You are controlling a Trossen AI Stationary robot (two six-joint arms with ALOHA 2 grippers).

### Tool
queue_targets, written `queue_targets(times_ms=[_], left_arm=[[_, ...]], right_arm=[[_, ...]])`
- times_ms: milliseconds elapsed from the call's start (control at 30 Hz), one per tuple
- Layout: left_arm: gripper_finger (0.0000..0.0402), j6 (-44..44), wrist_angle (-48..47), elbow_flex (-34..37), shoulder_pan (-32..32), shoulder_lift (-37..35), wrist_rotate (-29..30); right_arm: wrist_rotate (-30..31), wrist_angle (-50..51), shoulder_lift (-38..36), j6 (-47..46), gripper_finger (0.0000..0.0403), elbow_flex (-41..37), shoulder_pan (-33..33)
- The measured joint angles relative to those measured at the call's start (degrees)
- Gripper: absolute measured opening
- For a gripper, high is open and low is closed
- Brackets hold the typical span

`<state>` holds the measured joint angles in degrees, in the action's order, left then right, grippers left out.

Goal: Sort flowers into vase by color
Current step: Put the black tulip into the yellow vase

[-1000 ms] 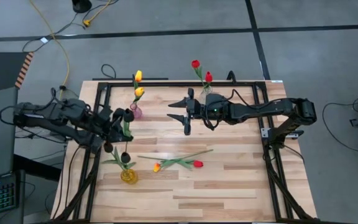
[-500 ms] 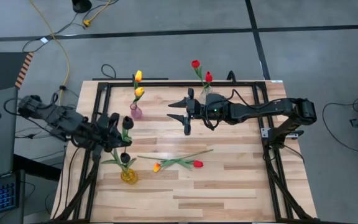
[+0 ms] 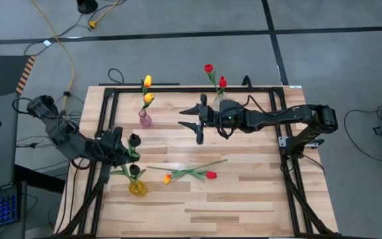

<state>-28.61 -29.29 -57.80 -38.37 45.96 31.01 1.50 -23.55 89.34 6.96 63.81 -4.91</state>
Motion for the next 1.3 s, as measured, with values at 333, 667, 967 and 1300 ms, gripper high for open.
queue_targets(times_ms=[333,667,967,1300], left_arm=[[0.0009,-2.4,-0.2,0.0,-6.5,4.3,9.5],[0.0009,-8.7,-5.1,0.0,-13.7,7.2,22.3],[0.0009,-12.1,-6.2,0.0,-18.0,9.4,28.8],[0.0009,-14.7,-6.4,0.0,-18.9,12.6,30.1]], right_arm=[[0.0,0.0,0.0,0.0,0.0205,0.0,0.0],[0.0,0.0,0.0,0.0,0.0205,0.0,0.0],[0.0,0.0,0.0,0.0,0.0205,0.0,0.0],[0.0,0.0,0.0,0.0,0.0205,0.0,0.0]])
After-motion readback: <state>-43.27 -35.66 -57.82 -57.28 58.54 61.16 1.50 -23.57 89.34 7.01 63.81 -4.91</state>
